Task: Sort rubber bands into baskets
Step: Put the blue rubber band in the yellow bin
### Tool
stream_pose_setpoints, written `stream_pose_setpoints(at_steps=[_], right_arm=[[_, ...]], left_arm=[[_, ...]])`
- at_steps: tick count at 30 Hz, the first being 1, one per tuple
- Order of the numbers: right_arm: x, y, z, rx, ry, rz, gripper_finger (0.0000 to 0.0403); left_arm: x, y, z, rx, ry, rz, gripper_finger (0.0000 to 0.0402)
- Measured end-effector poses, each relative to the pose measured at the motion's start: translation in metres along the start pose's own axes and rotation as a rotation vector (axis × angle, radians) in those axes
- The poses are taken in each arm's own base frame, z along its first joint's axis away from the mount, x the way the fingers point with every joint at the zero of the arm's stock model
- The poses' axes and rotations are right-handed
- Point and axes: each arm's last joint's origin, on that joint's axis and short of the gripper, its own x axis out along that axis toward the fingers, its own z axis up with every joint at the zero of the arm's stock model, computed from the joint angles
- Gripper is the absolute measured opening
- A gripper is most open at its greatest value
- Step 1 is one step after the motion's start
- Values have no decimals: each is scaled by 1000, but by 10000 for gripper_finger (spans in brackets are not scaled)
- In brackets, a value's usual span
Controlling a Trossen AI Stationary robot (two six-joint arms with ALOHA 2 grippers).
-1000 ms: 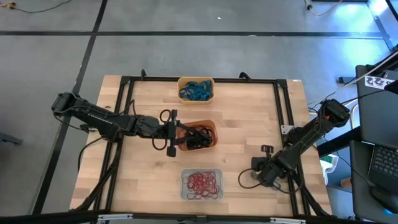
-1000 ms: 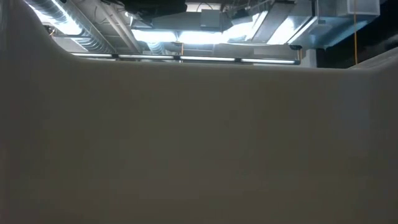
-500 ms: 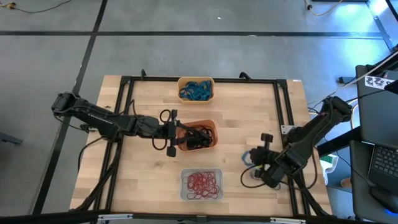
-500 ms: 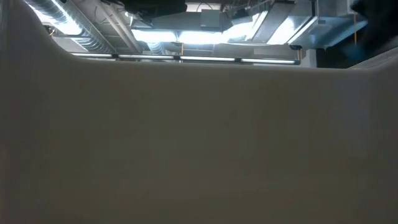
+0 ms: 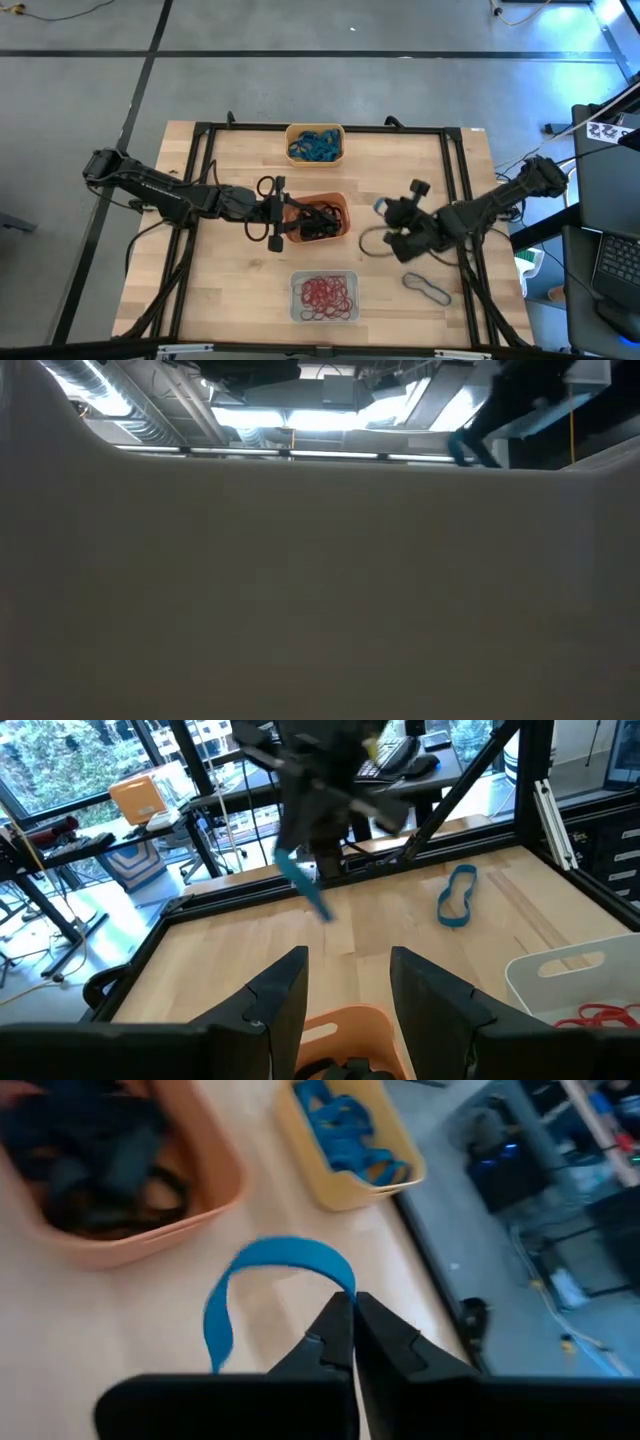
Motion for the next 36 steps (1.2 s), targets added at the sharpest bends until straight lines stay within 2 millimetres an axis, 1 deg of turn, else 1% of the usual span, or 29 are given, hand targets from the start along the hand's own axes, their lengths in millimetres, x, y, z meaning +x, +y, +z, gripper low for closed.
stream_pose_setpoints(at_steps=[4, 9, 15, 20, 25, 28, 31, 36], right_arm=[[20, -14, 12, -20, 6, -67, 4], [47, -33, 32, -13, -21, -122, 3], [78, -64, 56, 38, -86, -121, 3], [99, -93, 69, 115, -165, -100, 3], [121, -119, 78, 205, -254, -79, 3], [137, -132, 81, 255, -296, -79, 3], [157, -141, 82, 289, -326, -73, 3], [196, -143, 77, 315, -312, -93, 3]], left_arm=[[0, 0, 0, 0, 0, 0, 141], [0, 0, 0, 0, 0, 0, 141], [0, 0, 0, 0, 1, 0, 141], [0, 0, 0, 1, 1, 0, 141], [0, 0, 0, 1, 2, -1, 141], [0, 0, -1, 2, 5, -1, 141], [0, 0, -1, 2, 4, -1, 141], [0, 0, -1, 5, 4, -1, 141]])
